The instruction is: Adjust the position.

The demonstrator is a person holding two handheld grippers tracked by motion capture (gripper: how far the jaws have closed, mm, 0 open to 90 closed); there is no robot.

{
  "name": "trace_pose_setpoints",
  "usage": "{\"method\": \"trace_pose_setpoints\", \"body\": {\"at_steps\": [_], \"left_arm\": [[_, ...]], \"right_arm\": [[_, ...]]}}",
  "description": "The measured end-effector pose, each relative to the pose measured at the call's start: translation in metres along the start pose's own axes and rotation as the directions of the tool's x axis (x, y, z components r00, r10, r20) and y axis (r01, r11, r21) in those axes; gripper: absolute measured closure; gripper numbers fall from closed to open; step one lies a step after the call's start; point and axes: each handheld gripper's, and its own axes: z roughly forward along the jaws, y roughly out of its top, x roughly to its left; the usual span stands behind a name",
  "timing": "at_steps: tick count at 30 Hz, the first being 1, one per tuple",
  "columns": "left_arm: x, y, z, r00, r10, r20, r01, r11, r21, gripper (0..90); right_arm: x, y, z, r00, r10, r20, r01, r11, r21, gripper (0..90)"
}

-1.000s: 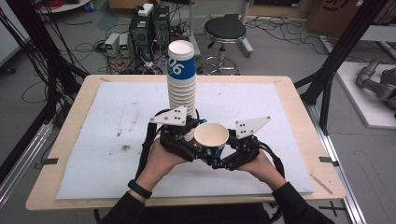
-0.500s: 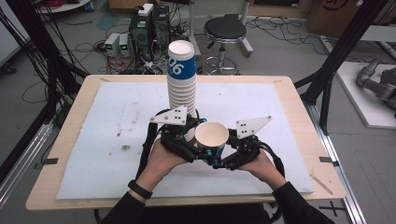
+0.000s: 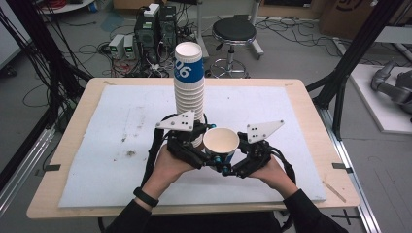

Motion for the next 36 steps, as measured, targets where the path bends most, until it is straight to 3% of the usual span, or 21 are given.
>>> {"method": "trace_pose_setpoints", "body": {"at_steps": [8, 10, 18, 28, 36], "left_arm": [[0.0, -0.001, 0.001, 1.0, -0.004, -0.003, 0.004, 1.0, 0.002, 21.8], [0.001, -0.002, 0.001, 1.0, -0.007, -0.002, 0.007, 1.0, -0.003, 21.9], [0.001, -0.001, 0.001, 0.9999, -0.009, -0.01, 0.009, 0.9998, -0.018, 16.7], [0.001, 0.0, -0.008, 0.9992, -0.007, -0.038, 0.006, 0.9992, -0.04, 7.7], [0.003, -0.004, -0.012, 0.9989, -0.012, -0.045, 0.011, 0.9994, -0.033, 7.6]], "right_arm": [[0.0, 0.002, -0.003, 0.9996, 0.024, -0.015, -0.025, 0.999, -0.044, 20.9], [-0.001, 0.002, -0.004, 0.9995, 0.023, -0.022, -0.025, 0.998, -0.052, 24.8], [-0.001, 0.002, -0.004, 0.9994, 0.025, -0.022, -0.026, 0.998, -0.048, 25.2], [-0.004, 0.004, -0.013, 0.9996, 0.026, 0.012, -0.025, 0.998, -0.061, 25.2], [-0.007, 0.009, -0.03, 0.9986, 0.029, 0.044, -0.024, 0.994, -0.104, 25.3]]}}
